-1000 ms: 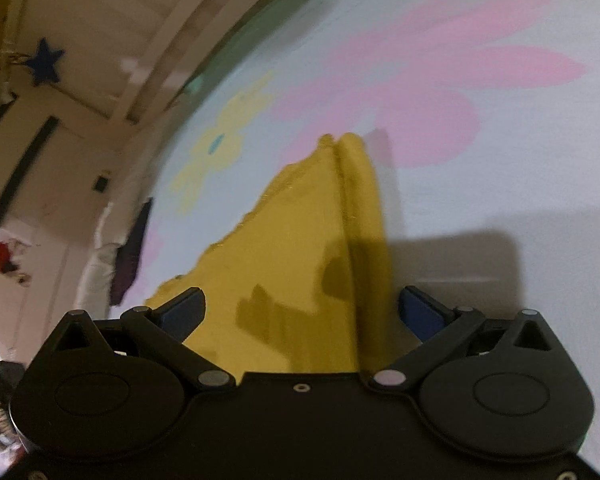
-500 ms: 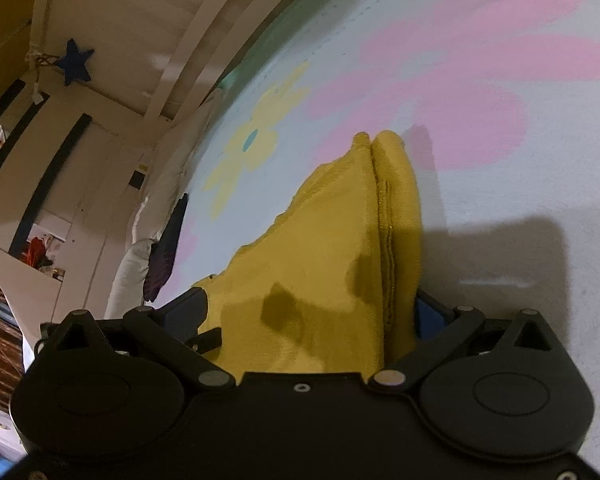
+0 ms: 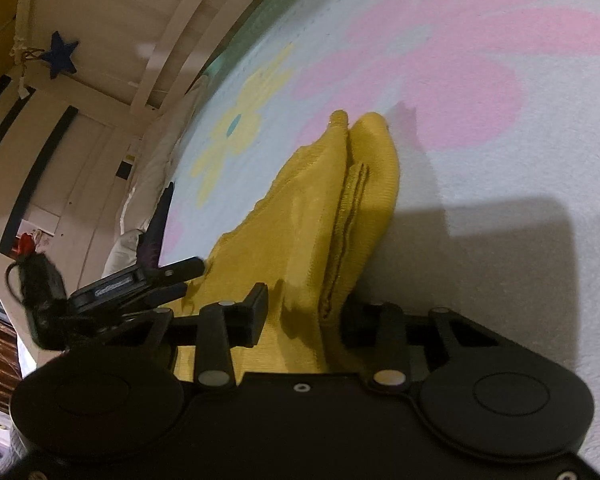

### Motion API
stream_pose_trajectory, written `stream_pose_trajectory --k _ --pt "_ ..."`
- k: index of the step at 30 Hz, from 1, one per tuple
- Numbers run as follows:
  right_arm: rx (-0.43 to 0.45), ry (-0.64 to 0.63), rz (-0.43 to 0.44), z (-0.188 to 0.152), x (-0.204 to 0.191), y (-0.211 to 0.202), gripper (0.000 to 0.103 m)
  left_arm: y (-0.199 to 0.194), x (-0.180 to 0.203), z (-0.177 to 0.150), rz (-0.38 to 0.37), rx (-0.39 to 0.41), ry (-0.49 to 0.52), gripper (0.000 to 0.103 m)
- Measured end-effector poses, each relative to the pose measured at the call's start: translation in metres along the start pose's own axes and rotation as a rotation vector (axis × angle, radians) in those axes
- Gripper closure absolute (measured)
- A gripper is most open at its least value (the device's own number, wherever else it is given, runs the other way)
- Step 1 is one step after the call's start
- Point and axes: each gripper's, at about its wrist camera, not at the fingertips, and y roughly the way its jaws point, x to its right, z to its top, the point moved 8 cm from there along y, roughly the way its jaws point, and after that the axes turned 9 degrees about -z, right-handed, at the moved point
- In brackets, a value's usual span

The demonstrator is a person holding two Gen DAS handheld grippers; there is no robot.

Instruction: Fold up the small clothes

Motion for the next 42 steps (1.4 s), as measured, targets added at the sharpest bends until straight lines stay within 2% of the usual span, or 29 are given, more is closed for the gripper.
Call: stream_pose_trajectory --k 3,5,8,10,15,18,22,24,29,32,35,36,37,42 --pt "-0.005 0.016 -0.01 0.0 0.002 0.0 0.065 0.004 0.003 0.003 0.018 -0.008 0.019 0.006" --pt "-0.006 0.022 -0.016 0.0 0.002 0.001 0.066 -0.002 0.002 0.006 0.011 -0.012 -0.007 0.013" --pt "-0.005 0.027 -0.017 -0.001 0.002 0.001 0.066 -0.023 0.001 0.0 0.02 0.036 -0.015 0.017" --pt "-0.004 0.029 -0.021 -0.002 0.002 0.001 0.066 -0.037 -0.001 -0.014 0.031 0.056 -0.014 0.017" --pt "-0.001 0.034 -0.024 -0.002 0.001 0.002 0.066 -0.046 -0.007 -0.057 0.04 0.006 -0.002 0.017" --pt "0.002 0.044 -0.025 -0.002 0.001 0.002 0.066 -0.058 -0.002 -0.078 0.047 0.023 0.028 0.017" --pt "0.003 0.039 -0.032 -0.002 -0.001 0.003 0.066 -0.071 0.005 -0.102 0.008 -0.019 0.042 0.017" --pt "0.002 0.048 -0.025 -0.002 0.001 0.003 0.065 -0.077 0.0 -0.11 -0.031 -0.051 -0.012 0.017" --pt "-0.002 0.058 -0.014 -0.002 0.003 0.002 0.063 -0.103 -0.021 -0.102 -0.043 -0.014 -0.035 0.017" --pt "-0.008 0.05 -0.025 -0.002 0.002 -0.001 0.06 -0.116 -0.041 -0.085 -0.036 0.019 -0.064 0.017" --pt "-0.011 0.024 -0.079 0.0 -0.004 -0.008 0.057 -0.121 -0.058 -0.071 -0.05 0.045 -0.087 0.017" --pt "-0.011 0.024 -0.079 0.0 -0.004 -0.008 0.063 -0.123 -0.062 -0.068 -0.058 0.05 -0.103 0.017" --pt "-0.011 0.002 -0.11 0.0 -0.008 -0.011 0.076 -0.122 -0.067 -0.067 -0.063 0.055 -0.122 0.017" --pt "0.004 -0.042 -0.179 0.0 -0.034 -0.019 0.076 -0.115 -0.086 -0.067 -0.105 0.035 -0.191 0.017"
